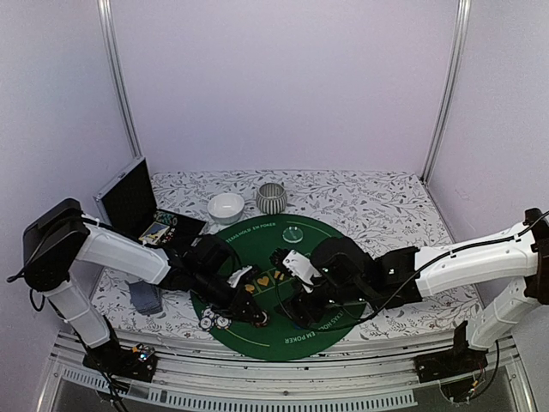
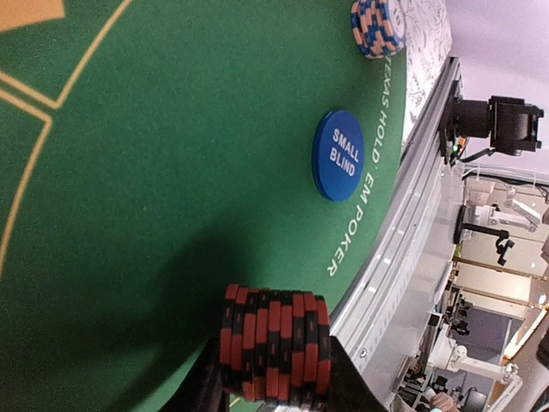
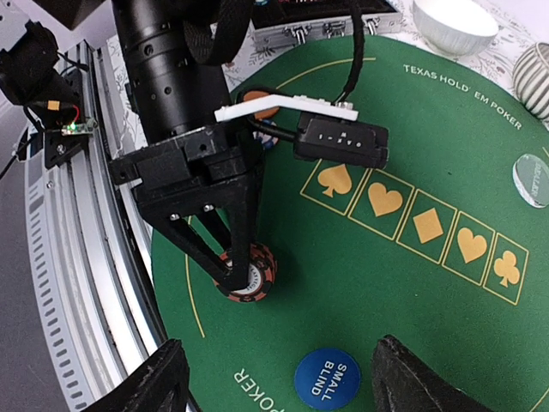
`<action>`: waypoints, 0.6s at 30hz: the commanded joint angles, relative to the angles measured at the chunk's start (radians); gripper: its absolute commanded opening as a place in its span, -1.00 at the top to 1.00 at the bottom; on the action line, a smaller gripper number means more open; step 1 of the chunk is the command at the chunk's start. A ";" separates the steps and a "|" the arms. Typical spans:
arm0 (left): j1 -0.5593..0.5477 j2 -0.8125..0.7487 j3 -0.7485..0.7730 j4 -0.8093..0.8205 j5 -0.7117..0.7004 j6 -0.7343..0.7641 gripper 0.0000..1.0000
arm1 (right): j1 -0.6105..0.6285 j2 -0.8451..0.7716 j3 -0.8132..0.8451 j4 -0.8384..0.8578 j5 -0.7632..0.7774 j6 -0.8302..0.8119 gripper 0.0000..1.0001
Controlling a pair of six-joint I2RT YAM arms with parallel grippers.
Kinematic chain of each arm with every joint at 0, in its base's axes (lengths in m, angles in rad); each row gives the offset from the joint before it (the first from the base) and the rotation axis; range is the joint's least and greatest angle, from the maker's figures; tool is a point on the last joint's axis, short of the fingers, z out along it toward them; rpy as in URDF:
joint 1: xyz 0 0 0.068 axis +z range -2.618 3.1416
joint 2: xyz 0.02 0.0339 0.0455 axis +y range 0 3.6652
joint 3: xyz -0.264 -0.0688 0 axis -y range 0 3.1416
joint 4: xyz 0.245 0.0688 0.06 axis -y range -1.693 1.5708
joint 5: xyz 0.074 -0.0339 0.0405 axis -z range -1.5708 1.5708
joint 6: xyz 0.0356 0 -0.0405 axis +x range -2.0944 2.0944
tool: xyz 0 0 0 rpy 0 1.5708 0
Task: Distribute texas hold em gaming equipment
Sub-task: Pass from the left arm to the right
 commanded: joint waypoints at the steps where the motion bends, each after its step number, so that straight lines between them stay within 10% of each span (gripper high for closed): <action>1: -0.010 0.035 0.017 0.051 0.034 0.024 1.00 | 0.000 0.075 0.060 -0.032 -0.021 0.015 -0.47; 18: 0.012 0.083 -0.018 0.061 0.026 0.028 0.93 | 0.082 0.411 0.207 0.049 0.105 -0.074 -0.42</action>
